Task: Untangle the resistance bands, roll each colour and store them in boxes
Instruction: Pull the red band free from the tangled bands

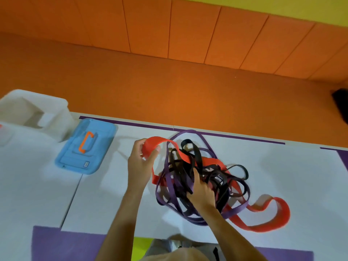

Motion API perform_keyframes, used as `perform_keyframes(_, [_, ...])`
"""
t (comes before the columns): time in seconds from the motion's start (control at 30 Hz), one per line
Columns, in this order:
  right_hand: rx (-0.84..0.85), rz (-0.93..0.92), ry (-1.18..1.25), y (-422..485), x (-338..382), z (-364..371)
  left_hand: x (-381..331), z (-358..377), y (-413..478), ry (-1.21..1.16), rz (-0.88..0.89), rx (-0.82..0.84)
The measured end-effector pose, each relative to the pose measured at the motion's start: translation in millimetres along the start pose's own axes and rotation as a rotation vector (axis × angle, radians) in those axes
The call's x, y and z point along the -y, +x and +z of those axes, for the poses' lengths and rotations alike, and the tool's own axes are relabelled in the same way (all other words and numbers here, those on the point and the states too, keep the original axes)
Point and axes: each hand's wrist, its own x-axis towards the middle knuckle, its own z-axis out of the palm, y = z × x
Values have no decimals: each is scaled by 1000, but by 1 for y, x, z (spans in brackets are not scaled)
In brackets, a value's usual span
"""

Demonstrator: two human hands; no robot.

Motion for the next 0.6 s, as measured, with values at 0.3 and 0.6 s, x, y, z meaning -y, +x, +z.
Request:
perform_keyframes(0.3, [-240, 42, 253, -2, -68, -53, 79, 1, 19, 393, -144, 20])
perform_keyframes(0.6, [129, 128, 238, -31, -121, -40, 111, 43, -5, 487, -237, 174])
